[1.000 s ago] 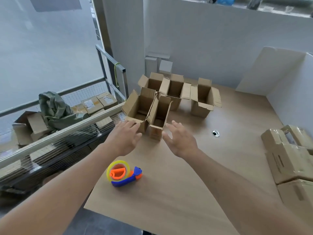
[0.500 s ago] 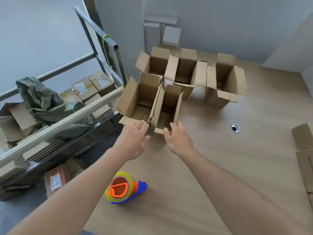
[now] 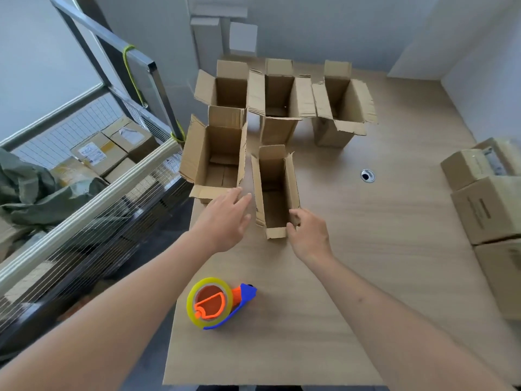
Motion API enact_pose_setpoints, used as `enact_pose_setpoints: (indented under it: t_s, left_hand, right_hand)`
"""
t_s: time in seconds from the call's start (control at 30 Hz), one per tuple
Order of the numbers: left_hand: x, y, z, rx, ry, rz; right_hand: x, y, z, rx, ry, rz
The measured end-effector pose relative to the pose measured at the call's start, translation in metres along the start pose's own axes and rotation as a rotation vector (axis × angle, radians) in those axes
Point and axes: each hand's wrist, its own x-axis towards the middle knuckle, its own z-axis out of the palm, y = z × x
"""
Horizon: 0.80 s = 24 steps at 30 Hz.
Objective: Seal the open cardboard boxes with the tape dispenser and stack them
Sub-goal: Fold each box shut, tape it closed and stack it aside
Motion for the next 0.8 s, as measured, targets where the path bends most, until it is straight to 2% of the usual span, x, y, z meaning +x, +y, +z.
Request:
enact_pose_setpoints:
  t_s: [0.23,0.5,0.63,0.8]
  left_hand:
    - [-0.006,0.03,0.013,0.024,-0.053,0.139]
    - [-0.021,0.066,0.03,-0.021,-0.18,0.104]
    - [-0.035,0.082,0.035,-0.082,-0.271,0.166]
    - [-0.059,0.109,0.052,-0.068,-0.13,0.127]
  right_hand:
    - [-0.069,0.045,-0.006,0.013,0.079,0.162]
    - [-0.104,0.1,-0.027,0.021,0.146,0.32]
    - [-0.098,0.121,-0.04,0.036,0.151,0.282]
    - [-0.09,0.132,-0.054,0.018,0.141,0.168]
